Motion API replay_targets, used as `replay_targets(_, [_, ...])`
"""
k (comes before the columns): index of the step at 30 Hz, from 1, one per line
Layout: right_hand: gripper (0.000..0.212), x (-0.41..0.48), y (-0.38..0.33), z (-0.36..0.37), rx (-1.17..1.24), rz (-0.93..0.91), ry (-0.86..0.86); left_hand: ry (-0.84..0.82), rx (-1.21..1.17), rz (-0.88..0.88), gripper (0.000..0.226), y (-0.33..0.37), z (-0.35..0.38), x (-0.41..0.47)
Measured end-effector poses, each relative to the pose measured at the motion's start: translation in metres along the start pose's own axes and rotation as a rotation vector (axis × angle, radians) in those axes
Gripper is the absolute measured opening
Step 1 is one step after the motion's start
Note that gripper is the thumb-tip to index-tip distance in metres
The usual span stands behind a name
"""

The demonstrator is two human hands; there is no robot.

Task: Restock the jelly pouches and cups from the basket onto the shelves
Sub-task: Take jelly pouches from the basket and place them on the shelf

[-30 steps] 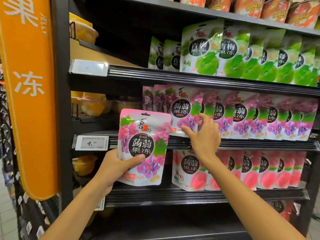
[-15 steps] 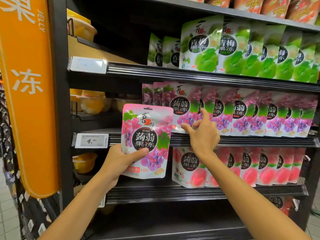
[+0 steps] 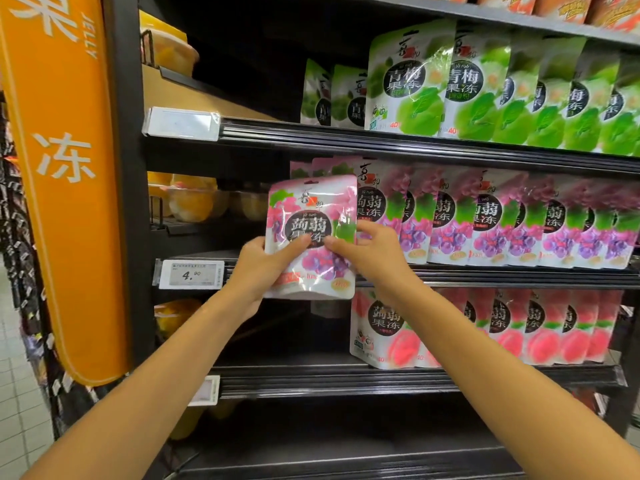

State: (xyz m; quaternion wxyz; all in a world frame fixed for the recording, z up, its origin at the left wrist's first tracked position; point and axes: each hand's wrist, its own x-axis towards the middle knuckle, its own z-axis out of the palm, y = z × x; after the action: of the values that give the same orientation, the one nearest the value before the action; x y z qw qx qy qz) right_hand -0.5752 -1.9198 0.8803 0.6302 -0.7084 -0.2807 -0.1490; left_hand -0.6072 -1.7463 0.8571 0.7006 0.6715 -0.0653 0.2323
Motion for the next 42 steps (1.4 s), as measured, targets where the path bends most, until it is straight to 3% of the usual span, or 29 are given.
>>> replay_targets(3, [0.011, 0.018, -0.006, -0.004, 0.023, 0.021, 0.111, 0.137, 0.113, 0.098, 0.062, 0.012, 0.006, 0.012])
replay_targets(6, [0.013, 0.036, -0.009, -0.004, 0.042, 0.051, 0.174, 0.275, 0.387, 0.351, 0.064, 0.012, 0.011, 0.011])
replay_targets(9, [0.012, 0.050, -0.008, 0.001, 0.009, 0.044, 0.214, 0.179, 0.601, 0.514, 0.050, 0.003, 0.019, 0.006])
replay_targets(14, [0.011, 0.064, -0.004, 0.012, -0.014, 0.043, 0.284, 0.133, 0.742, 0.535, 0.048, -0.007, 0.034, 0.010])
replay_targets(16, [0.021, 0.067, -0.003, 0.012, -0.030, 0.033, 0.305, 0.130, 0.751, 0.525, 0.050, -0.007, 0.035, 0.014])
replay_targets(20, [0.028, 0.059, 0.004, 0.006, -0.153, 0.022, 0.239, 0.128, 0.853, 0.496, 0.046, -0.009, 0.030, 0.016])
replay_targets(29, [0.013, 0.031, 0.021, -0.009, -0.399, -0.148, 0.350, 0.078, 0.793, 0.493, 0.051, -0.013, 0.031, 0.023])
replay_targets(38, [0.049, 0.036, 0.013, -0.013, -0.461, 0.033, 0.381, 0.183, 0.742, 0.554, 0.040, -0.021, 0.039, 0.021])
replay_targets(42, [0.050, 0.035, 0.013, -0.013, -0.460, 0.012, 0.401, 0.184, 0.768, 0.561, 0.043, -0.025, 0.042, 0.018])
